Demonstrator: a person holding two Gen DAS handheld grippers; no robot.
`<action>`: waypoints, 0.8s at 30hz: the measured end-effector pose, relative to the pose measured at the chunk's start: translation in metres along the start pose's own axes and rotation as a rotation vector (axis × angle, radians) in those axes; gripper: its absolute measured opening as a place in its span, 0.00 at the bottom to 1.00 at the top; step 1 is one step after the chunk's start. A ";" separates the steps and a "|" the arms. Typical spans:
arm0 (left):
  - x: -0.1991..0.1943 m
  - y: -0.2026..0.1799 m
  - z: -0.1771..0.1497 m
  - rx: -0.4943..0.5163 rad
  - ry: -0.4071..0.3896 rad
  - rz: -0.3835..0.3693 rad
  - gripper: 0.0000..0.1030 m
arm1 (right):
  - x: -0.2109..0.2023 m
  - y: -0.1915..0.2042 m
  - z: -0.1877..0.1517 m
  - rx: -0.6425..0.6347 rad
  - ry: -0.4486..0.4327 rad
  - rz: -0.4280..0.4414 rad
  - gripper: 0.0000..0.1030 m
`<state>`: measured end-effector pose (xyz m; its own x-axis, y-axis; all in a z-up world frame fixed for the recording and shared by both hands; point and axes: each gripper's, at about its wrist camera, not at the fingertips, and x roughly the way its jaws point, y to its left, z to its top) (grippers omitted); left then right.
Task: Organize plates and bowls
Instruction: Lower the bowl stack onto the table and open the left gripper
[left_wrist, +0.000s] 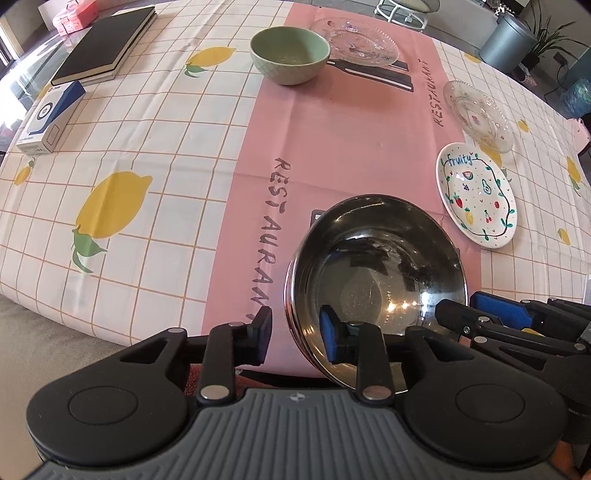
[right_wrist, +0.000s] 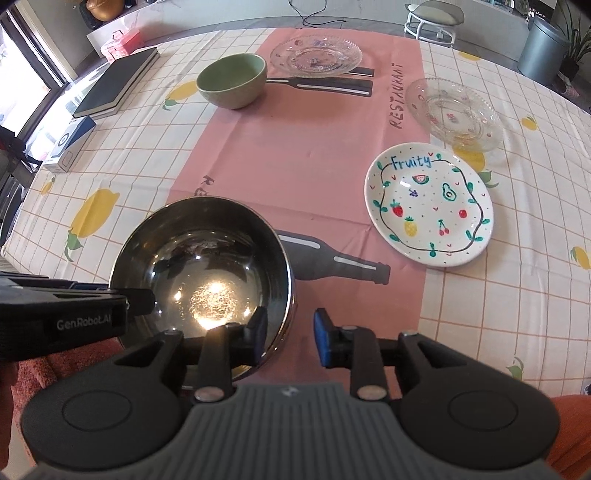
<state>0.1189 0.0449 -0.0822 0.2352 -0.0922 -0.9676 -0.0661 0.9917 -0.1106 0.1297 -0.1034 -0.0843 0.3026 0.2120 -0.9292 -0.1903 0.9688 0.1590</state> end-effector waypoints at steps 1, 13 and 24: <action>-0.002 0.002 0.000 -0.005 -0.005 -0.019 0.35 | -0.001 -0.001 0.000 0.003 -0.001 0.005 0.33; -0.014 0.017 0.000 0.016 -0.100 -0.080 0.16 | -0.003 -0.034 0.000 0.180 0.015 0.153 0.17; -0.009 0.017 0.000 0.018 -0.085 -0.100 0.05 | -0.006 -0.030 0.003 0.192 0.025 0.181 0.04</action>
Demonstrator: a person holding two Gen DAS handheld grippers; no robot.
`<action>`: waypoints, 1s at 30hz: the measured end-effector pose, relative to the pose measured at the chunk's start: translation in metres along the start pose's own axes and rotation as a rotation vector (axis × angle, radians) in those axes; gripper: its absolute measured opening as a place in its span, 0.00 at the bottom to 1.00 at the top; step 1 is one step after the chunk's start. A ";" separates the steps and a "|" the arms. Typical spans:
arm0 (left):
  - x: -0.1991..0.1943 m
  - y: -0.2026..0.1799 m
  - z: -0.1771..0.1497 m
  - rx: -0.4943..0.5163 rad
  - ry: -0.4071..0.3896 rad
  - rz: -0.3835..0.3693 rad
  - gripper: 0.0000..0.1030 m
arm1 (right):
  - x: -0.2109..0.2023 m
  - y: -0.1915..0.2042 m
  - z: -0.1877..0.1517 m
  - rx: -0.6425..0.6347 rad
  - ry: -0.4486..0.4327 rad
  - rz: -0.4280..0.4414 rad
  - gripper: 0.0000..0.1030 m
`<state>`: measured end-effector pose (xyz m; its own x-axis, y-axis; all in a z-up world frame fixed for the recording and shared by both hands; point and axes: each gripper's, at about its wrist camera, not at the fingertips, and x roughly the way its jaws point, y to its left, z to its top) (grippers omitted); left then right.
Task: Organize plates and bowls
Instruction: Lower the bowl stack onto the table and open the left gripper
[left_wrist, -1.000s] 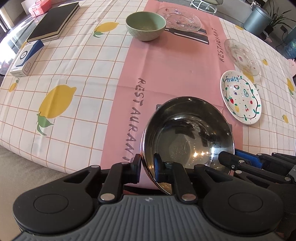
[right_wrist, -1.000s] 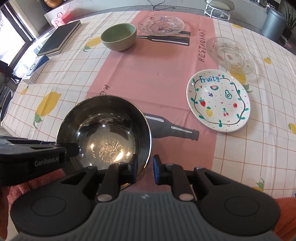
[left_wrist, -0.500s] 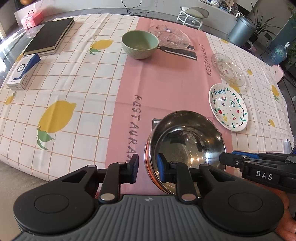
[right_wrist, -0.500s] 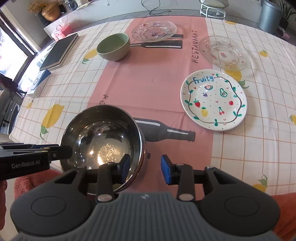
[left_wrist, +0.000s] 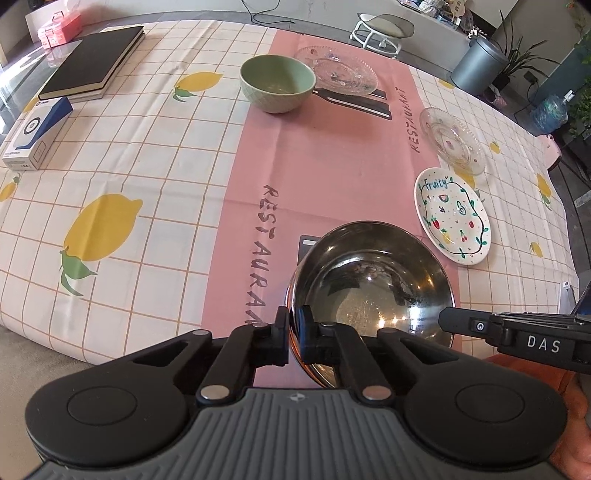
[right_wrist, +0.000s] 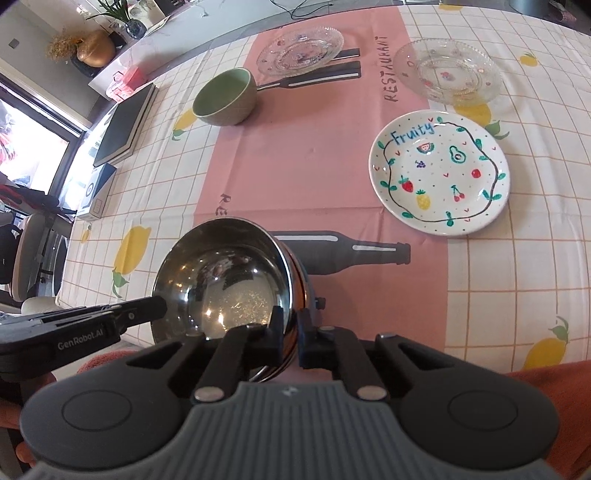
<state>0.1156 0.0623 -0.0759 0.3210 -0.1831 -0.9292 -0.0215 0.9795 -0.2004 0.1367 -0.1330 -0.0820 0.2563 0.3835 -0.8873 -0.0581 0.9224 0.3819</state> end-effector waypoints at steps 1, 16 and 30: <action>0.000 0.000 0.001 -0.002 0.005 -0.003 0.05 | 0.000 0.000 0.000 -0.003 0.002 -0.003 0.04; -0.043 -0.020 0.044 0.055 -0.177 -0.055 0.20 | -0.046 -0.006 0.020 -0.052 -0.247 -0.045 0.29; -0.018 -0.042 0.096 0.121 -0.286 -0.002 0.20 | -0.024 -0.041 0.064 -0.012 -0.330 -0.011 0.30</action>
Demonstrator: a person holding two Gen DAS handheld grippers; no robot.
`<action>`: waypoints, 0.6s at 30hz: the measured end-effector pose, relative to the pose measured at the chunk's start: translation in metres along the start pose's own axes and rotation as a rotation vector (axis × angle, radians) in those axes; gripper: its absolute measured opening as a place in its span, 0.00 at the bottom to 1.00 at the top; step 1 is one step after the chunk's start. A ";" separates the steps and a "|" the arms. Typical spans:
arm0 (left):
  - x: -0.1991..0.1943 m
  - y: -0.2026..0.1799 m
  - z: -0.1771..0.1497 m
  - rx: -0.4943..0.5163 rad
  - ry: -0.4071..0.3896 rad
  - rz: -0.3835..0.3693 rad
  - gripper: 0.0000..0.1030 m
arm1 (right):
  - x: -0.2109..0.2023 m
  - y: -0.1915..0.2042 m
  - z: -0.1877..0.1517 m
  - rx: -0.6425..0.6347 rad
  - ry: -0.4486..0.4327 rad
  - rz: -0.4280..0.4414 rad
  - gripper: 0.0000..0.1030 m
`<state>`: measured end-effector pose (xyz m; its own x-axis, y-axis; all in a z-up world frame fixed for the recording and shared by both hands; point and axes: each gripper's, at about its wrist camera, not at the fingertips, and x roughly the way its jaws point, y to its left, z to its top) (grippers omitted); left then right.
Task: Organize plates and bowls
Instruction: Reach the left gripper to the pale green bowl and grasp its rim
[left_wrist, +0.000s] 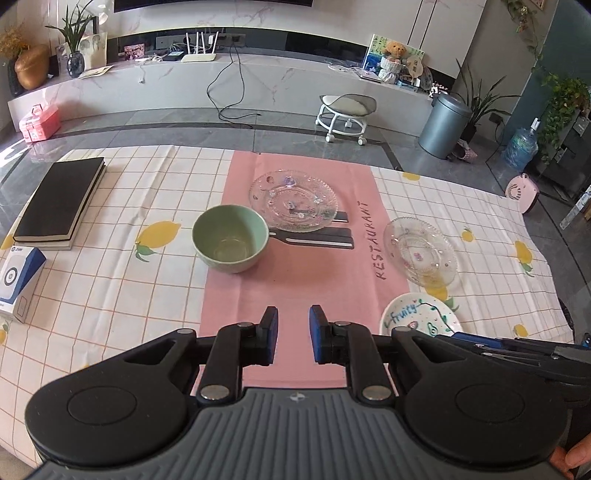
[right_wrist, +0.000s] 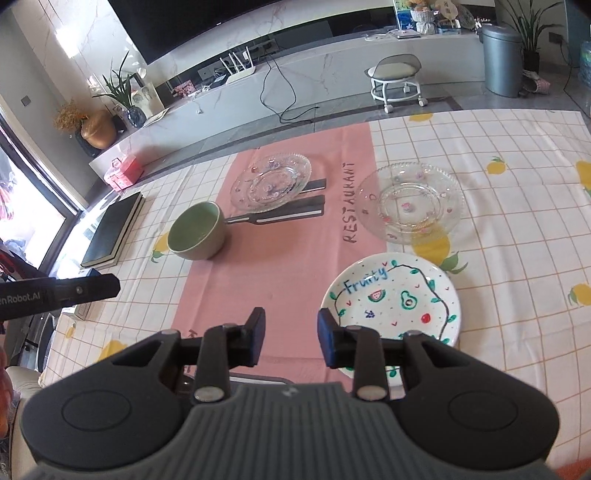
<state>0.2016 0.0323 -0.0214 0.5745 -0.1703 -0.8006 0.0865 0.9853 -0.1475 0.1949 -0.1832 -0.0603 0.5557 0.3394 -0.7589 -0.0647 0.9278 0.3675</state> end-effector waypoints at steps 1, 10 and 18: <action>0.004 0.004 0.002 -0.004 0.006 0.011 0.20 | 0.006 0.003 0.004 -0.012 0.008 0.001 0.30; 0.042 0.060 0.018 -0.116 0.010 0.053 0.27 | 0.063 0.037 0.035 -0.082 0.058 0.001 0.30; 0.069 0.110 0.040 -0.266 -0.068 0.068 0.52 | 0.112 0.058 0.063 -0.066 0.094 0.010 0.30</action>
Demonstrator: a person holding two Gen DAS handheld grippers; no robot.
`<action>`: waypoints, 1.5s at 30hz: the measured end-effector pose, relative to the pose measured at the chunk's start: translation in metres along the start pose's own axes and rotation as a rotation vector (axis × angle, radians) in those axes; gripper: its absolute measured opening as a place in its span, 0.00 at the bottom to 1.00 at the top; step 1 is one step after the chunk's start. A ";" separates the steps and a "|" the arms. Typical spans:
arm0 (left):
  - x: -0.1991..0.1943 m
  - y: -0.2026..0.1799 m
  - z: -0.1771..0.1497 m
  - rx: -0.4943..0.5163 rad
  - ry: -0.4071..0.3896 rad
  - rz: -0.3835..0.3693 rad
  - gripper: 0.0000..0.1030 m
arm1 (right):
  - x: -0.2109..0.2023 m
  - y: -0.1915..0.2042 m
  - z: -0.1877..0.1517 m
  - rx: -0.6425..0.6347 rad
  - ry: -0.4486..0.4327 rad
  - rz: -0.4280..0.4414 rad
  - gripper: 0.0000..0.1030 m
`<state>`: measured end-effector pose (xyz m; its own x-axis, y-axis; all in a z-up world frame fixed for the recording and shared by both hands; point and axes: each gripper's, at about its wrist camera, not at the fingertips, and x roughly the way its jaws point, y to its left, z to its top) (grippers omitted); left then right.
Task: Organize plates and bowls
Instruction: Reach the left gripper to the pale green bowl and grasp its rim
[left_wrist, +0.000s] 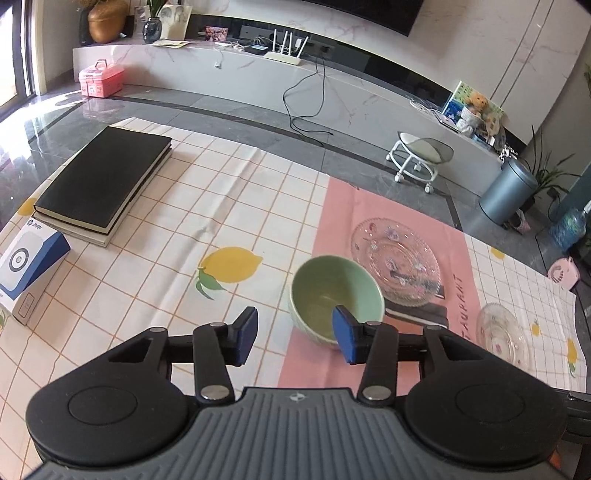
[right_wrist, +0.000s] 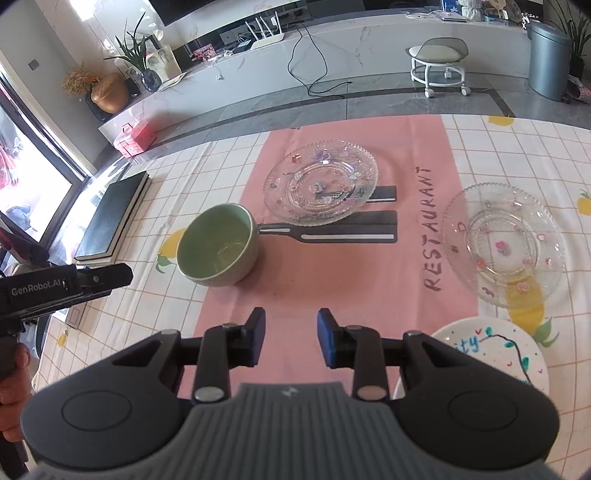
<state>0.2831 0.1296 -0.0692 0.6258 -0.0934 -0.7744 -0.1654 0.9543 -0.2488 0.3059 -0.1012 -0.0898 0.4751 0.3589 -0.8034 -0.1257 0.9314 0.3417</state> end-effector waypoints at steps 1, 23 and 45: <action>0.005 0.004 0.004 -0.014 -0.002 0.001 0.53 | 0.005 0.003 0.004 0.001 0.001 -0.006 0.30; 0.086 0.027 0.019 -0.125 0.069 -0.125 0.53 | 0.110 0.028 0.062 0.028 0.115 -0.028 0.34; 0.114 0.002 0.005 0.004 0.184 -0.033 0.11 | 0.135 0.037 0.054 0.079 0.173 0.004 0.13</action>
<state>0.3580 0.1220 -0.1552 0.4811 -0.1742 -0.8592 -0.1437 0.9511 -0.2733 0.4125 -0.0221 -0.1592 0.3170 0.3740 -0.8716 -0.0548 0.9246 0.3769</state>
